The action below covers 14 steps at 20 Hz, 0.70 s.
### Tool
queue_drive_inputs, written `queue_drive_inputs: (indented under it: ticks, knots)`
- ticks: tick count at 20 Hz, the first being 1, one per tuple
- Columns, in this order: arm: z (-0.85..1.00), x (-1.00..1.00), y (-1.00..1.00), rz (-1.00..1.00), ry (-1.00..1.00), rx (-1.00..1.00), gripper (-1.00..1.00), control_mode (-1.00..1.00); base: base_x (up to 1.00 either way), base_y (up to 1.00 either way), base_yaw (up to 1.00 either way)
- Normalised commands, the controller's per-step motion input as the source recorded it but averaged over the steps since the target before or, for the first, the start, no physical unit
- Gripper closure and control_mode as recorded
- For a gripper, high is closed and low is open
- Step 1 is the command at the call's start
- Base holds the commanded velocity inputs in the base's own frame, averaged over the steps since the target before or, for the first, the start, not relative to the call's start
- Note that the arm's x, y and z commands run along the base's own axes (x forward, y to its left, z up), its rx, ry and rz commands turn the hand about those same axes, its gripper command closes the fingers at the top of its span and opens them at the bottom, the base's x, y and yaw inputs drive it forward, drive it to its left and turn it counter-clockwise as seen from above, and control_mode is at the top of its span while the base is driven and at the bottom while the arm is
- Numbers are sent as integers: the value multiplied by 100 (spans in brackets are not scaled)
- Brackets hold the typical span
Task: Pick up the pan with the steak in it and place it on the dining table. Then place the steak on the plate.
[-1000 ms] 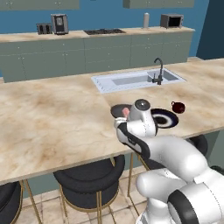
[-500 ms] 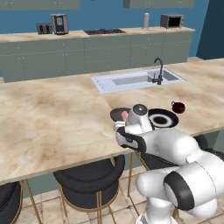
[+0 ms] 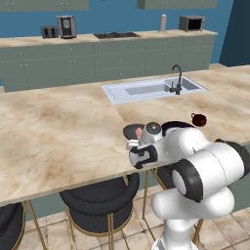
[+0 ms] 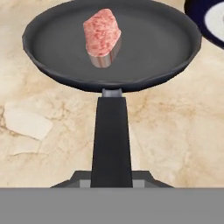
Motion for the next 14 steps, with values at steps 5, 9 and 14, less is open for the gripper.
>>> queue_drive_inputs:
  ticks: [5,9,14]
  knots:
    - [-19,7,0,0,1,0,100,-100,0,0,0]
    - [-22,8,0,0,0,0,100,-100,0,0,0]
    - [-15,10,0,0,0,0,100,-100,0,0,0]
